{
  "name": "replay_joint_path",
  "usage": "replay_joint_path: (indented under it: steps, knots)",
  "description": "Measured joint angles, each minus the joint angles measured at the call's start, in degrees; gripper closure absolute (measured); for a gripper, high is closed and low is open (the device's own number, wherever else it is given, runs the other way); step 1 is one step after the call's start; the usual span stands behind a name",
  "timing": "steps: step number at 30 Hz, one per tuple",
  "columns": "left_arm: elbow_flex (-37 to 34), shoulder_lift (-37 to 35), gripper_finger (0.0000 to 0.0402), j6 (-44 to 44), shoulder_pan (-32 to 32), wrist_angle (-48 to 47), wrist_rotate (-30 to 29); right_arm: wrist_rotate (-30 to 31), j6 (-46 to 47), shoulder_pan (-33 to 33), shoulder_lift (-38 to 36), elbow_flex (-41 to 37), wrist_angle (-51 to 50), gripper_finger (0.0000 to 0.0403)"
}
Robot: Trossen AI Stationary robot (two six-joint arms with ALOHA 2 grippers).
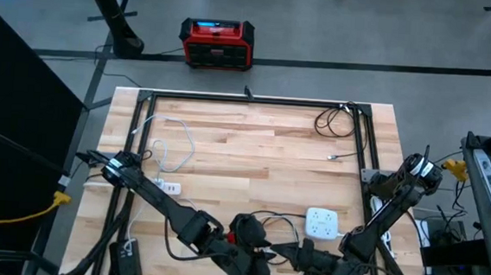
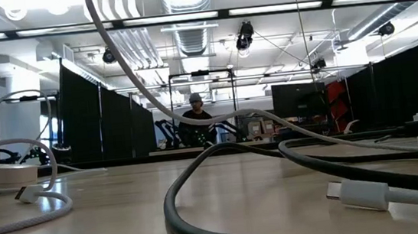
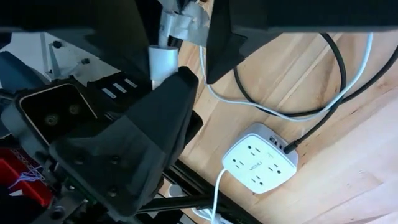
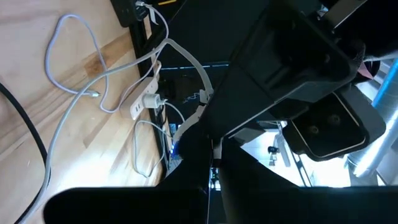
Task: Insert USB
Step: Insert the white charger cable into the left white outlet extension
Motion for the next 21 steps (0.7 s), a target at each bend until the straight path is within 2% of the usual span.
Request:
replay_joint_path:
  steps: [8, 18, 21]
  knots:
    - [0.0, -0.1, 0.0332, -0.2, -0.6, 0.0, 0.0, 0.0, 0.4, 0.0, 0.0, 0.0, 0.0, 0.0401]
    - [0.0, -0.1, 0.034, 2.0, -1.0, 1.4, -0.3, 1.2, 0.4, 0.3, 0.0, 0.0, -0.1, 0.0401]
    - [0.0, -0.1, 0.0355, 2.6, -1.1, 2.0, -0.2, 1.4, 0.4, 0.6, 0.0, 0.0, -0.1, 0.0401]
